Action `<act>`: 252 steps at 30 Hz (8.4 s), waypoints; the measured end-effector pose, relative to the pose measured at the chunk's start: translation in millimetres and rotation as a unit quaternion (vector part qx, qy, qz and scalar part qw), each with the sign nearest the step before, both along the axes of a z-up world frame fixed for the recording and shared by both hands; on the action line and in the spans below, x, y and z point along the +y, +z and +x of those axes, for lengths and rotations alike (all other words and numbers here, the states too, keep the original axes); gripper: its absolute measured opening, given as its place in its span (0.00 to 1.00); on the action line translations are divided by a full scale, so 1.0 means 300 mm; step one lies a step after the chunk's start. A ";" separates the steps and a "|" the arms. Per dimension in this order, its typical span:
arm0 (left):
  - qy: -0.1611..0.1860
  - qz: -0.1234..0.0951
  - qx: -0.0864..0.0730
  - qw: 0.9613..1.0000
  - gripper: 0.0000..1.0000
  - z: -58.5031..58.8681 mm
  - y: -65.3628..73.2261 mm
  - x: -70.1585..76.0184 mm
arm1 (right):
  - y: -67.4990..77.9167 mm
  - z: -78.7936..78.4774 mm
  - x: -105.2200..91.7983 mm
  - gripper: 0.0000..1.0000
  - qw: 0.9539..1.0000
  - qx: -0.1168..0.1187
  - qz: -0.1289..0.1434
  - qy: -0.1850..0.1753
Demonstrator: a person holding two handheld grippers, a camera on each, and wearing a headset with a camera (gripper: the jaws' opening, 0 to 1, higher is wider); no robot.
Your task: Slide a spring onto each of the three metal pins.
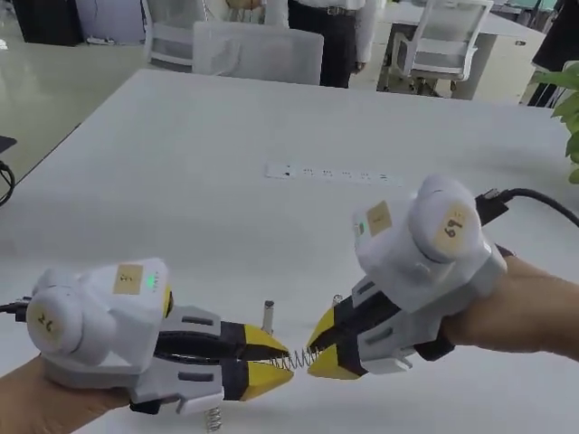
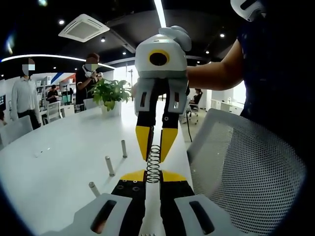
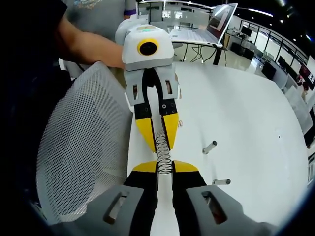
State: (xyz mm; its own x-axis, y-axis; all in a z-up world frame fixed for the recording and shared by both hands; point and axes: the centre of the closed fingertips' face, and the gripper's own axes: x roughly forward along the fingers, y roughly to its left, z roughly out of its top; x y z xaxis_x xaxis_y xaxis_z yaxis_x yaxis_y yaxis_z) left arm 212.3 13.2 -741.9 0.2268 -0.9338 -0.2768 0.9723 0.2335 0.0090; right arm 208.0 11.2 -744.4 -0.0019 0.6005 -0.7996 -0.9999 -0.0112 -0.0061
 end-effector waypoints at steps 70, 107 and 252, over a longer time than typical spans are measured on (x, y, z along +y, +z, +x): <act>0.011 -0.017 -0.030 0.999 0.00 0.066 0.056 -0.016 | 0.124 0.051 0.075 0.08 0.993 0.001 -0.109 0.048; 0.015 -0.037 -0.022 0.999 0.03 0.068 0.071 -0.032 | 0.091 0.045 0.067 0.08 0.992 0.002 -0.119 0.049; 0.129 -0.032 0.000 0.991 0.64 0.094 0.028 0.161 | -0.121 0.394 -0.435 0.08 0.969 0.024 -0.203 -0.141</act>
